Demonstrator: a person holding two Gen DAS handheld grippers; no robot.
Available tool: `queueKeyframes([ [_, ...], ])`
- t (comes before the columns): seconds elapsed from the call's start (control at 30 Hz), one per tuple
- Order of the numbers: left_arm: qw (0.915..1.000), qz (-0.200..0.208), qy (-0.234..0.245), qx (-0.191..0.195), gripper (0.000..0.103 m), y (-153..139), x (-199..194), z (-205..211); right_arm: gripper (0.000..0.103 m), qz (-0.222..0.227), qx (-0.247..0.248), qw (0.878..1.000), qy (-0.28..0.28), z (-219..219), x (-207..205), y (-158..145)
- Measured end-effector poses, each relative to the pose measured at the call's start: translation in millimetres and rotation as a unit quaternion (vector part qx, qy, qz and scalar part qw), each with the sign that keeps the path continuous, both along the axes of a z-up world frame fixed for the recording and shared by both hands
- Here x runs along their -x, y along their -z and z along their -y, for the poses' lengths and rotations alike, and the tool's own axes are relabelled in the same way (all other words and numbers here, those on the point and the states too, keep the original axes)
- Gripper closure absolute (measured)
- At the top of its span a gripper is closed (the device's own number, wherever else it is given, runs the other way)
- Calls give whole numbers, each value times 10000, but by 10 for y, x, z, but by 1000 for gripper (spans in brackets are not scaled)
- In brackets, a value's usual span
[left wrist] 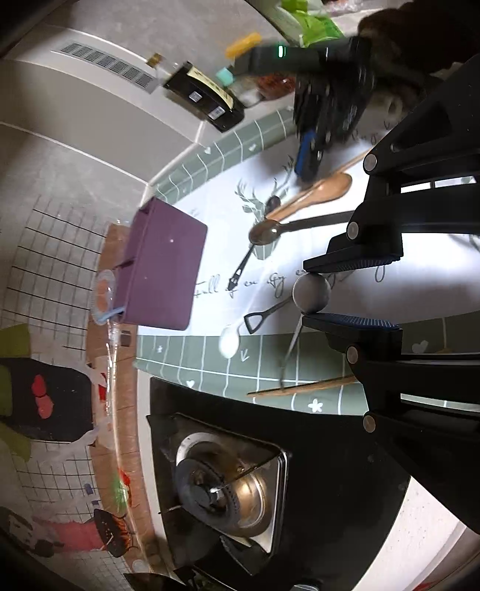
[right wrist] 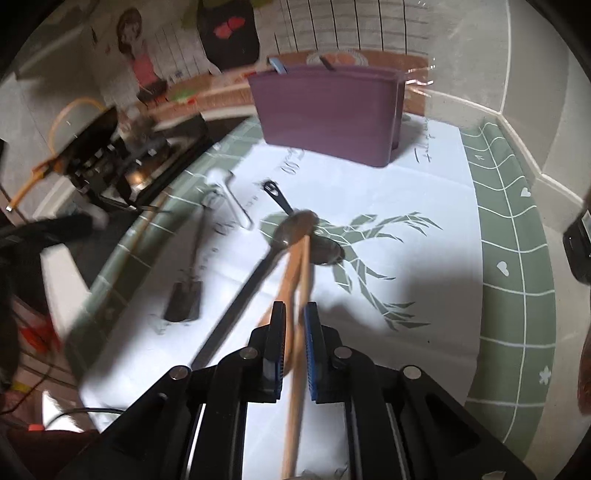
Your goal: Organize utensils
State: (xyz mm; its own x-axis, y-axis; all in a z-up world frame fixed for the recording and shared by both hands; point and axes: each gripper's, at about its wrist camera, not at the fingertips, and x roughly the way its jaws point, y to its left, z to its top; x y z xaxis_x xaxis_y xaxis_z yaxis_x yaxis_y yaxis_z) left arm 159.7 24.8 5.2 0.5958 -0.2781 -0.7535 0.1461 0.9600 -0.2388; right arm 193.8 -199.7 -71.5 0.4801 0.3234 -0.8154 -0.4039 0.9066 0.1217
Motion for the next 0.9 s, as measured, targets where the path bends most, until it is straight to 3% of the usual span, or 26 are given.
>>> queueKeyframes([
  [0.2,9997,-22,68,213,80,-99,37,7,93,-390,-25,9992,84,-32,-272,182],
  [0.33,9979,-169,-2,633,80,-145,-27,-58,97,-289,88,9995,9,-80,-262,163],
  [0.57,9925,-221,-33,1201,80,-334,-124,-164,97,100,-515,9984,220,156,-82,-243],
  [0.9,9912,-59,150,1312,80,-579,-202,-37,97,765,-724,9931,512,255,50,-616],
])
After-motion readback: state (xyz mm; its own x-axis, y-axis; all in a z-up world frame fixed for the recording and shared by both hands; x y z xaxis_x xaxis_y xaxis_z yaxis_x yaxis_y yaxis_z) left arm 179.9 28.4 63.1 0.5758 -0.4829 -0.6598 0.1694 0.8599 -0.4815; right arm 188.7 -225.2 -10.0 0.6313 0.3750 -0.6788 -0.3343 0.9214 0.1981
